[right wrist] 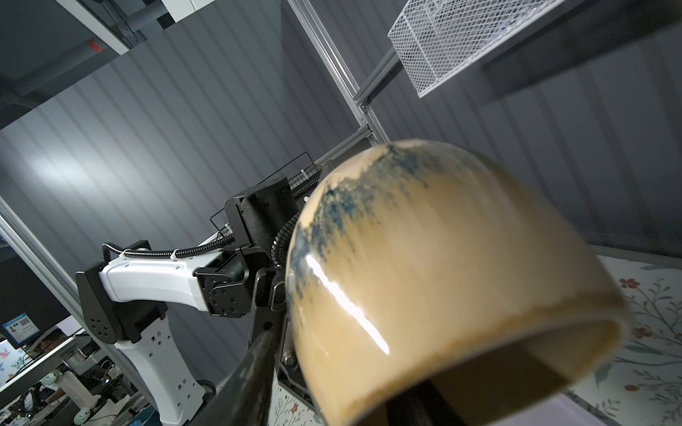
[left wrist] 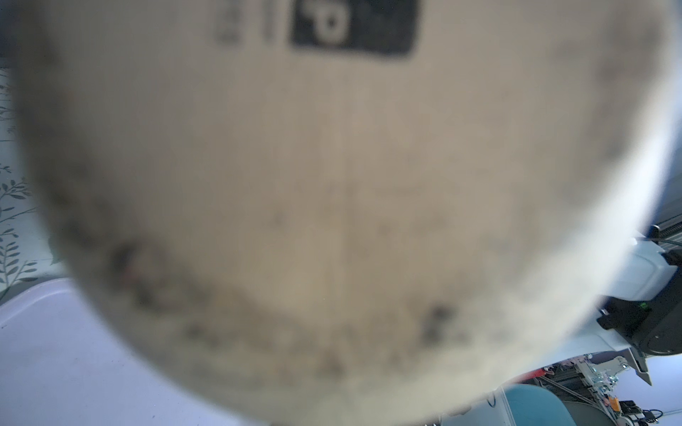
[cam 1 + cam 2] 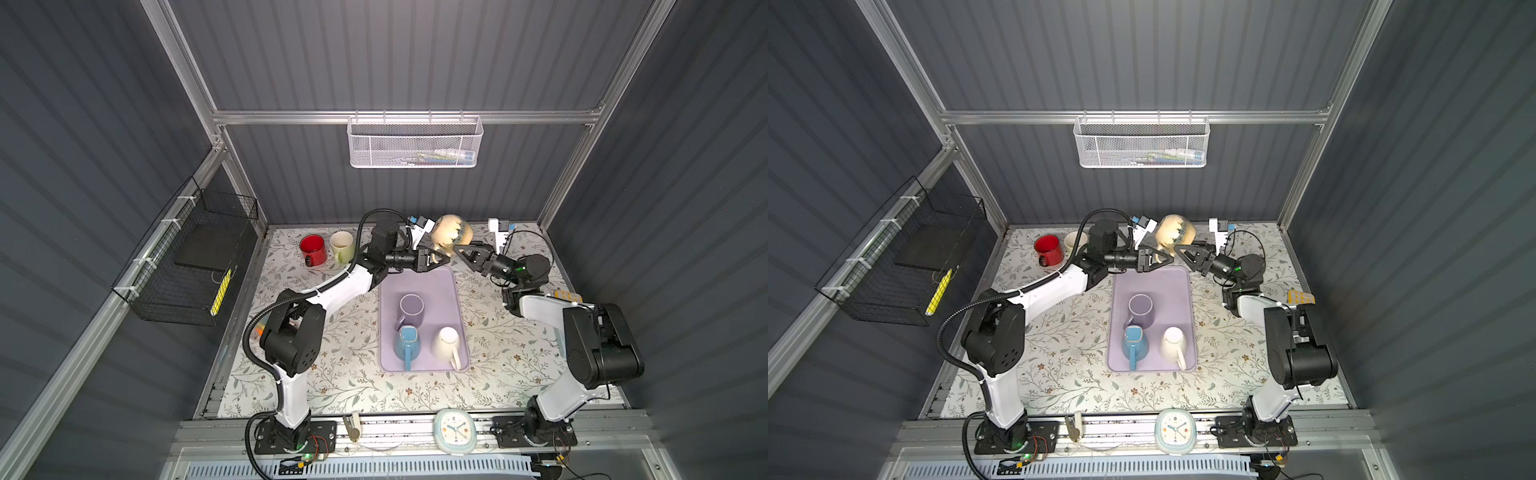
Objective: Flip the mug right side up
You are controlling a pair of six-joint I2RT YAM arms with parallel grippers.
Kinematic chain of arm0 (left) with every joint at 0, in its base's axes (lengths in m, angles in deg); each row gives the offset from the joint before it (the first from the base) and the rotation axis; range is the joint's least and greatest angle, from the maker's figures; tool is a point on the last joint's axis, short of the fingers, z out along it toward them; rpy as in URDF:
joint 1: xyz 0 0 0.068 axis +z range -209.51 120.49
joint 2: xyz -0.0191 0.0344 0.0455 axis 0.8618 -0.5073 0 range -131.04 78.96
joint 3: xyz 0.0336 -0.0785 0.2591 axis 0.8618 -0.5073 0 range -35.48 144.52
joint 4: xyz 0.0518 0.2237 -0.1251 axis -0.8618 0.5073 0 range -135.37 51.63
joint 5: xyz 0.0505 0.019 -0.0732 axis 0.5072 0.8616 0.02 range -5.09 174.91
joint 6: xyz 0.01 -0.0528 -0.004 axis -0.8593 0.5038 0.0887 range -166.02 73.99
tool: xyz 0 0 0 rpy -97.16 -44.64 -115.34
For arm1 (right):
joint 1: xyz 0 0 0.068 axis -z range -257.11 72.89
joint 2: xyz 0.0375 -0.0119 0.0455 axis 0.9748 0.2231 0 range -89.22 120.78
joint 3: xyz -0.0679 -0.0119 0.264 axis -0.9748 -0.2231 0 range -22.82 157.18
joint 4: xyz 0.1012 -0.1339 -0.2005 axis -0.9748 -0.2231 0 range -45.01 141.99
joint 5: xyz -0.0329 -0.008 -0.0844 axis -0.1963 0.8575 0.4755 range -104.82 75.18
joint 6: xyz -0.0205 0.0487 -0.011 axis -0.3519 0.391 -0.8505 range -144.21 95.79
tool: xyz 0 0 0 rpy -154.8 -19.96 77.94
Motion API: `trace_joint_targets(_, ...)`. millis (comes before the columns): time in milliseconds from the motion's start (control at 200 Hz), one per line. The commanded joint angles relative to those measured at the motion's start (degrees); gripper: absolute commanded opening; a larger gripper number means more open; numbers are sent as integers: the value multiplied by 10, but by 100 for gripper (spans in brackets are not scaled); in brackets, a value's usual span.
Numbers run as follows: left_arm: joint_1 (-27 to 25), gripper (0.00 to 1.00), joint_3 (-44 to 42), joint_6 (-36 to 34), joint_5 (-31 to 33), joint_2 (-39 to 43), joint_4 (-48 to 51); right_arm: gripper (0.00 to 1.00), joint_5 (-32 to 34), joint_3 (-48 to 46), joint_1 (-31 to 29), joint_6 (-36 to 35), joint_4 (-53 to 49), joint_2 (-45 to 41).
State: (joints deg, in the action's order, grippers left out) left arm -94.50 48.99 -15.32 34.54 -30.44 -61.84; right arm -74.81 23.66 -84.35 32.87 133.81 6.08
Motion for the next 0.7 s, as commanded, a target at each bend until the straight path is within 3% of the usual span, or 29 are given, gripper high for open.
trace_joint_targets(0,-4,4,4,2,-19,1,-72,47,2,17,-5,11,28,8)
trace_joint_targets(200,-4,5,-3,31,-20,-16,-107,42,8,23,-8,15,29,16)
trace_joint_targets(695,-5,19,-6,44,-5,-37,-123,12,29,23,-13,12,14,43)
